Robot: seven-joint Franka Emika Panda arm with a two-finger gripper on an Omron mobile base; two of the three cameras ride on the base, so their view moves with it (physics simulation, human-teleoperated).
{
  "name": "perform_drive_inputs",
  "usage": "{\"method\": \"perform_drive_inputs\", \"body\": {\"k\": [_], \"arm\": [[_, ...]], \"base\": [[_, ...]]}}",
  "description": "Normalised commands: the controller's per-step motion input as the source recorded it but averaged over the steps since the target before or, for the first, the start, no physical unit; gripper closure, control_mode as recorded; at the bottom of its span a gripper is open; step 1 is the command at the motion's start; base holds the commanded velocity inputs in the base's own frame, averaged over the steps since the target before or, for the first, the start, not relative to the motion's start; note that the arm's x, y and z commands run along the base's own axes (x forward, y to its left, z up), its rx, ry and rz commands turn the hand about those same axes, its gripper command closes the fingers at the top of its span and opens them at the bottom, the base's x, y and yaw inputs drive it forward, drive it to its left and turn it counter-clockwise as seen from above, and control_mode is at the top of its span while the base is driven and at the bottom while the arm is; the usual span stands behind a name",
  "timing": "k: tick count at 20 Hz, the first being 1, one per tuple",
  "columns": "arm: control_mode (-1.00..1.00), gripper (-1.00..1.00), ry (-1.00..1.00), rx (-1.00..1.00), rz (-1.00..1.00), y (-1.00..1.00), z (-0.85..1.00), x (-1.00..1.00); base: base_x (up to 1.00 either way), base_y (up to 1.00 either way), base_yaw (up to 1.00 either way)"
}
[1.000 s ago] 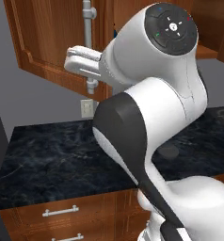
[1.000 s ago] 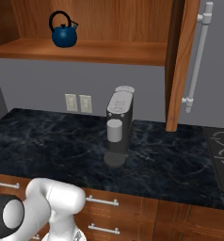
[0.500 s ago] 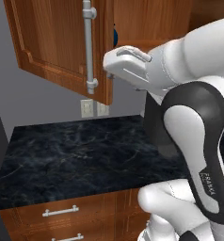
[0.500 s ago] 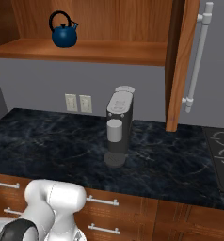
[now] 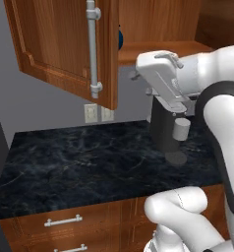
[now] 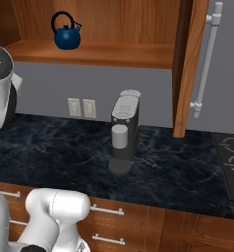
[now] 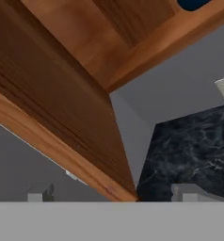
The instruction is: Open the cabinet, pick the kettle from the cabinet, and place it in the sink.
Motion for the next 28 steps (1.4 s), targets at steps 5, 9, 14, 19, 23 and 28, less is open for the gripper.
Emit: {"method": "perform_drive_inputs", "body": {"k": [5,9,14,19,23,28], "arm": [[-1.0,-1.0,0.04,0.16,0.15,-0.15,0.0,0.35],[-1.0,-1.0,0.17,0.17,0.1,0.0,0.0,0.53],[-1.0,-1.0,0.17,0.15,0.09,0.04,0.0,0.52],[-1.0,-1.0,0.07,0.07,0.09,0.25,0.0,0.44],[-1.0,-1.0,0.0,0.0,0.08,0.36,0.0,0.32],[-1.0,-1.0,0.0,0.0,0.08,0.34,0.0,0.25]], "base": [[0.0,0.0,0.0],[0.0,0.0,0.0],[0.0,0.0,0.0],[0.0,0.0,0.0],[0.0,0.0,0.0],[0.0,0.0,0.0]]}}
